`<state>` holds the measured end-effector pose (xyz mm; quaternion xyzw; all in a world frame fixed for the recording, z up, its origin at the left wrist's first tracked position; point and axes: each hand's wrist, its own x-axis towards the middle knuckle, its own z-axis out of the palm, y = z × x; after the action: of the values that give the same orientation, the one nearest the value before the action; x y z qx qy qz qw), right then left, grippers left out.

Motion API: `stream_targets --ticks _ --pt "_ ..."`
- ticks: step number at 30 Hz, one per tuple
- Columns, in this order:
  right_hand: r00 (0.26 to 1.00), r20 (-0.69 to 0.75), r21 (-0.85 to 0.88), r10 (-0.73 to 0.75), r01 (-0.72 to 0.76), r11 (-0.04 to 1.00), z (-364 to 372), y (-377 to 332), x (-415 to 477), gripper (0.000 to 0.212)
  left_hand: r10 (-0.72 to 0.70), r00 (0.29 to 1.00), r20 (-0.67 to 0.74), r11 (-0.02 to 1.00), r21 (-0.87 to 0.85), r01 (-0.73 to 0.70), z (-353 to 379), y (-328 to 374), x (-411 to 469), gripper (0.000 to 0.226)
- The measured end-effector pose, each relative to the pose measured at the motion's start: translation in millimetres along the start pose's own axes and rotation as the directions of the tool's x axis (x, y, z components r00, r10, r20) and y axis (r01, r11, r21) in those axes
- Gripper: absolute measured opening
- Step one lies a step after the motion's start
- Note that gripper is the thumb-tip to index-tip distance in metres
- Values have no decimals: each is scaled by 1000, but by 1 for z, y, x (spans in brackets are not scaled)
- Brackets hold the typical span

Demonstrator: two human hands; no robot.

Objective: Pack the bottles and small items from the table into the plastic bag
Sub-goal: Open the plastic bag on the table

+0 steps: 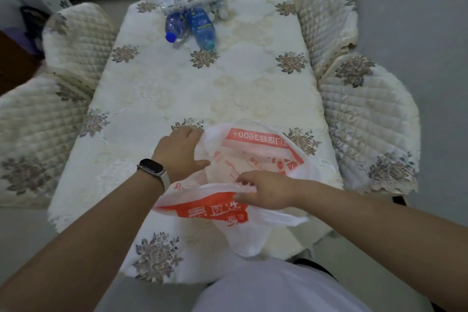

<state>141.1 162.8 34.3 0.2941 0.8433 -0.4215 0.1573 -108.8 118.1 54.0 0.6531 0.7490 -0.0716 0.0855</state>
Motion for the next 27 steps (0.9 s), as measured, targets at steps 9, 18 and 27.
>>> stream_targets --ticks 9,18,27 --pt "978 0 -612 -209 165 773 69 15 -9 38 -55 998 -35 992 -113 50 18 5 24 20" --pt "952 -137 -741 -273 85 667 51 78 -61 32 -196 961 -197 967 -200 157 4 -13 28 30" --pt "880 -350 -751 -322 -59 657 8 103 -78 24 -1 956 -294 972 -226 -69 -9 1 -3 59"
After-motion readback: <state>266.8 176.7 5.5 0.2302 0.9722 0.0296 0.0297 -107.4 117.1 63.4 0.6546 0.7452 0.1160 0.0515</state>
